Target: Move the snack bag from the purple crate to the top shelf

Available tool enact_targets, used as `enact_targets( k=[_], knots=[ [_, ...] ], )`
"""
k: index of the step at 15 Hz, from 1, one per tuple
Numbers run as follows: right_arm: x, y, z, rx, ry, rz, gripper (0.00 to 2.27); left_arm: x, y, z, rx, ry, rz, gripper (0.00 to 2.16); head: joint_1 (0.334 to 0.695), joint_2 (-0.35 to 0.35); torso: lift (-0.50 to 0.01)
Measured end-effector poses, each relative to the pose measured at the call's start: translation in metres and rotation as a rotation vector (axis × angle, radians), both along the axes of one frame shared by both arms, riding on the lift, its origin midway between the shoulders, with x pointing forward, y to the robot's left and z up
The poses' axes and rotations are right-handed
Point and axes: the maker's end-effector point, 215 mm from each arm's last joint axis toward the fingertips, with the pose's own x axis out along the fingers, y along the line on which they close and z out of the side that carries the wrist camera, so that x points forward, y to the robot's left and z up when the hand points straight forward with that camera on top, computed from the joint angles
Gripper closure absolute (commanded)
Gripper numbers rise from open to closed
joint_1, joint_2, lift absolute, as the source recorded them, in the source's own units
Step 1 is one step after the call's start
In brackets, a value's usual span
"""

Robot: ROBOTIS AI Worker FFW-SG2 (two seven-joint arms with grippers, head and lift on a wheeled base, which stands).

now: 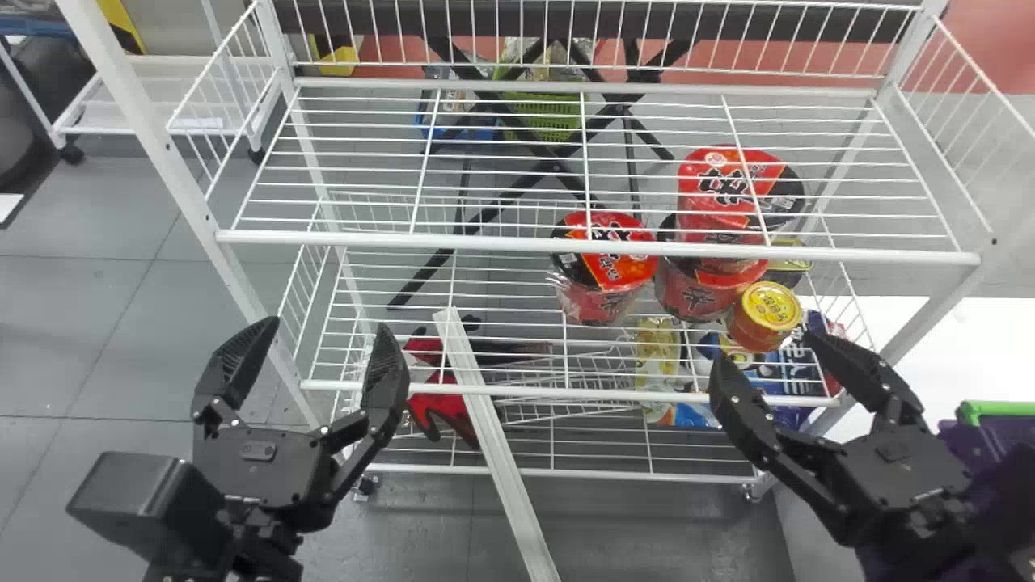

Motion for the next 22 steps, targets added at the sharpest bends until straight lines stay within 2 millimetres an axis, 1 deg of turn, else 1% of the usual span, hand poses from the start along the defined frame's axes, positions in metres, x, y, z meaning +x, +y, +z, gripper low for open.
enact_targets(
  k=[7,9,11,13,14,17,21,22],
  knots=[
    [-0.001,-0.006,0.002,-0.008,-0.003,-0.007,0.15,0.0,0.0,0.0,-0.001,0.0,0.0,0.1,0.695,-0.026,-0.451],
    [-0.002,-0.01,0.009,-0.014,-0.005,-0.011,0.15,0.0,0.0,0.0,0.001,0.0,-0.001,0.1,0.695,-0.033,-0.451],
    [-0.004,-0.019,0.021,-0.007,0.018,-0.023,0.18,0.0,0.0,-0.002,0.002,0.002,-0.003,0.1,0.695,-0.045,-0.451],
    [-0.013,-0.036,0.039,0.031,0.053,-0.022,0.19,0.001,-0.001,-0.004,0.003,0.005,-0.004,0.1,0.695,-0.065,-0.451],
    [-0.018,-0.045,0.046,0.04,0.064,-0.02,0.19,0.002,-0.001,-0.005,0.003,0.006,-0.005,0.1,0.695,-0.089,-0.451],
    [-0.035,-0.075,0.063,0.044,0.104,-0.021,0.19,0.005,-0.003,-0.007,0.002,0.008,-0.008,0.1,0.695,-0.131,-0.451],
    [-0.061,-0.128,0.066,0.012,0.188,-0.029,0.18,0.006,-0.006,-0.012,-0.001,0.014,-0.012,0.1,0.695,-0.223,-0.451],
    [-0.068,-0.142,0.067,0.009,0.213,-0.025,0.18,0.007,-0.006,-0.014,-0.002,0.015,-0.012,0.1,0.695,-0.262,-0.451]
  ],
)
